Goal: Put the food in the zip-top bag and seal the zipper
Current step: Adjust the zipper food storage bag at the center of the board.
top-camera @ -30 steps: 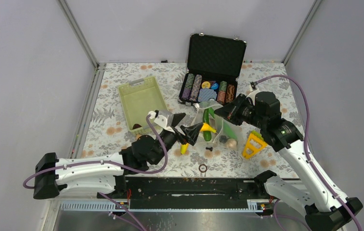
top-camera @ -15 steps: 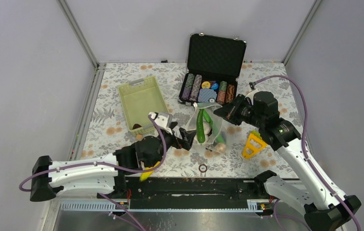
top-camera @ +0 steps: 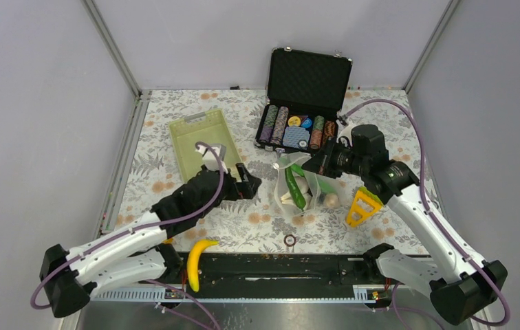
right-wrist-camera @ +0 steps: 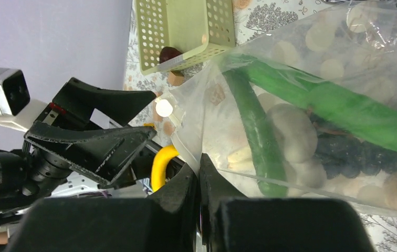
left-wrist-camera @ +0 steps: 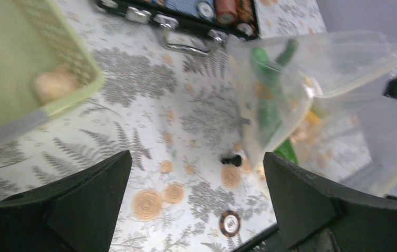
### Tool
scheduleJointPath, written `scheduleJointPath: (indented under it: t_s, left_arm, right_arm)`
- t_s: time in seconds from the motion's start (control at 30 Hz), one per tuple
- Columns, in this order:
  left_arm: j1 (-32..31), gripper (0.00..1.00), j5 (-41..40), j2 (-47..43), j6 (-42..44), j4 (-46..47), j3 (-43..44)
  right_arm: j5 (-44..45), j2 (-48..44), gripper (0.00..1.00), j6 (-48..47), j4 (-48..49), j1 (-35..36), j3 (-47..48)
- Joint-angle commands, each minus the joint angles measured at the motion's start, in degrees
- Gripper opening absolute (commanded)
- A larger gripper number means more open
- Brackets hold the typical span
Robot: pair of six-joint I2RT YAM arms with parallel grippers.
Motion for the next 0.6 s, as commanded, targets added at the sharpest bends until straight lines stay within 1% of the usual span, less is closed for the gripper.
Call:
scheduleJointPath:
  t_s: [0.0, 0.07, 0.13, 0.2, 0.37, 0.43, 0.47, 0.57]
  left_arm:
    - [1.11, 0.99, 17.11, 5.21, -2.92, 12.52, 0.92]
    - [1.08, 0.99, 19.93, 9.31, -3.08, 15.83, 2.01]
    - [1.09, 0.99, 22.52, 12.85, -3.04, 17.12, 3.48]
    - [0.97, 0.98, 22.28, 16.17, -2.92, 18.35, 4.45]
    - [0.48, 0.87, 21.20, 21.81, -2.65, 20.31, 7.59]
    - [-0.38, 0.73, 17.94, 23.75, -1.93, 19.73, 9.83]
    - [-0.61, 0.64, 17.15, 24.81, -1.62, 19.01, 11.02]
    - [-0.74, 0.17, 15.21, 27.44, -1.43, 14.92, 15.49]
  right_arm:
    - [-3.45, 1.73, 0.05, -5.59, -0.50, -0.38, 3.66]
    - [-1.98, 2.46, 0.05, -6.53, -1.74, -0.39, 4.54]
    - [-0.65, 3.11, 0.05, -7.55, -2.98, -0.42, 5.40]
    - [-0.47, 3.46, 0.05, -8.09, -3.42, -0.38, 5.88]
    - [1.11, 5.20, 0.06, -10.10, -7.00, -0.38, 7.01]
    - [1.51, 5.66, 0.09, -10.91, -8.24, -0.38, 7.01]
    - [1.59, 5.75, 0.10, -11.20, -8.74, -0.38, 7.11]
    - [3.86, 6.38, 0.17, -13.70, -13.25, -0.25, 8.65]
